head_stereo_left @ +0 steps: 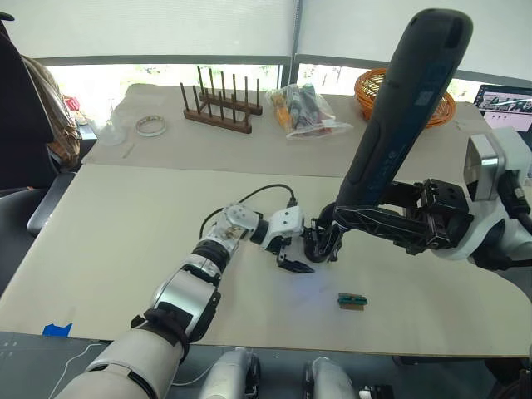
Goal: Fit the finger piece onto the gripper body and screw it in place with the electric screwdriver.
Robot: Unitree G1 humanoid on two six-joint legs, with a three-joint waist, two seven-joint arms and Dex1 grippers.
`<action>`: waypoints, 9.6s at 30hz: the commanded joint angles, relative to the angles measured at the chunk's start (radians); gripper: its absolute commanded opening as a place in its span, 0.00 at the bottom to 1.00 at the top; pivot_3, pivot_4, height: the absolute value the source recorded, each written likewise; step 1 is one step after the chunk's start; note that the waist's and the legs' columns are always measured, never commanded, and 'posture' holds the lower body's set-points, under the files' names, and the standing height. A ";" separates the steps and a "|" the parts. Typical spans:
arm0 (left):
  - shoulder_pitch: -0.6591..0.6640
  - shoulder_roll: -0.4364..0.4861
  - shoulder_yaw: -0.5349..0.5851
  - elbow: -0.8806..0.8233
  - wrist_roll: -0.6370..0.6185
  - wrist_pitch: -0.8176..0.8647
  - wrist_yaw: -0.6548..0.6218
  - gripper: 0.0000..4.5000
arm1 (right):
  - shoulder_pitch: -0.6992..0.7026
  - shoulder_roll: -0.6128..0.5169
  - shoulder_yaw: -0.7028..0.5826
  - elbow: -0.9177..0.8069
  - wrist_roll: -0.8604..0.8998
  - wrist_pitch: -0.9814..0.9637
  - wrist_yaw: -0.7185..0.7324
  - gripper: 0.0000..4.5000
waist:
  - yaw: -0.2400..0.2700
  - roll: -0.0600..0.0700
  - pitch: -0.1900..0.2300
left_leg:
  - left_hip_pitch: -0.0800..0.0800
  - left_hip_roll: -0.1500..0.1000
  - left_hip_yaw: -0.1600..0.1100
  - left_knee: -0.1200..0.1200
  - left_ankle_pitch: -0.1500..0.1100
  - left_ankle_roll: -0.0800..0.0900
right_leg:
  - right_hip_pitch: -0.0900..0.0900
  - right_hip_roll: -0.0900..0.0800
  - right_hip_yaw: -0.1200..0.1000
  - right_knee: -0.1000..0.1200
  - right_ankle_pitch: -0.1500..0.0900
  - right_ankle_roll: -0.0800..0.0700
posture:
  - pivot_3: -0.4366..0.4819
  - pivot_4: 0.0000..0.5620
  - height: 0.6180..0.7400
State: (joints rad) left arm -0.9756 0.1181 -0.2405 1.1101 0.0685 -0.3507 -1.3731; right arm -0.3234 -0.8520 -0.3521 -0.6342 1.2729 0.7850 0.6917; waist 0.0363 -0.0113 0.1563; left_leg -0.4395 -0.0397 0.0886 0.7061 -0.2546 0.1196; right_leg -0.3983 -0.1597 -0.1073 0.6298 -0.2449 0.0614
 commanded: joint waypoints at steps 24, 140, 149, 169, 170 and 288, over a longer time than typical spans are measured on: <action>0.550 -0.176 -0.164 -0.906 0.057 0.589 0.728 1.00 | -0.028 0.007 0.046 -0.003 -0.008 -0.034 -0.056 0.43 | 0.016 0.001 0.000 | 0.005 -0.001 -0.005 0.003 -0.001 0.001 | 0.010 -0.002 0.000 -0.002 0.000 0.000 | 0.48 0.27 1.00; 0.399 0.209 -0.185 -0.969 -0.298 0.494 -0.064 1.00 | 0.790 0.359 -0.024 -0.318 -0.554 -0.460 -0.198 0.43 | 0.006 0.007 -0.002 | 0.012 0.002 -0.003 0.003 -0.002 0.001 | 0.009 0.010 0.015 -0.004 0.000 0.001 | 0.48 0.27 1.00; 0.400 0.204 -0.189 -0.960 -0.290 0.481 -0.057 1.00 | 0.768 0.366 -0.016 -0.298 -0.558 -0.463 -0.191 0.43 | 0.006 0.007 -0.002 | 0.012 0.002 -0.003 0.003 -0.002 0.001 | 0.009 0.010 0.015 -0.004 0.000 0.001 | 0.48 0.27 1.00; 0.400 0.196 -0.189 -0.949 -0.277 0.465 -0.056 1.00 | 0.745 0.370 0.001 -0.286 -0.561 -0.460 -0.181 0.43 | 0.006 0.007 -0.002 | 0.012 0.002 -0.003 0.003 -0.002 0.001 | 0.009 0.010 0.015 -0.004 0.000 0.001 | 0.48 0.27 1.00; 0.400 0.196 -0.189 -0.949 -0.277 0.466 -0.056 1.00 | 0.744 0.369 0.000 -0.285 -0.561 -0.459 -0.181 0.43 | 0.006 0.007 -0.002 | 0.012 0.002 -0.003 0.003 -0.002 0.001 | 0.009 0.010 0.015 -0.004 0.000 0.001 | 0.48 0.27 1.00; 0.390 0.188 -0.185 -0.944 -0.273 0.466 -0.043 1.00 | 0.739 0.353 0.036 -0.259 -0.591 -0.447 -0.180 0.43 | 0.006 0.007 -0.002 | 0.012 0.002 -0.003 0.003 -0.002 0.001 | 0.009 0.010 0.015 -0.004 0.000 0.001 | 0.48 0.27 1.00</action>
State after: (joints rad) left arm -0.5704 0.3113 -0.4287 0.1735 -0.1992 0.1322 -1.4207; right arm 0.4204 -0.4980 -0.3054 -0.8746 0.6817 0.3731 0.5026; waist 0.0424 -0.0043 0.1547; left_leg -0.4276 -0.0373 0.0856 0.7091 -0.2562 0.1203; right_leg -0.3897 -0.1496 -0.0922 0.6262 -0.2454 0.0626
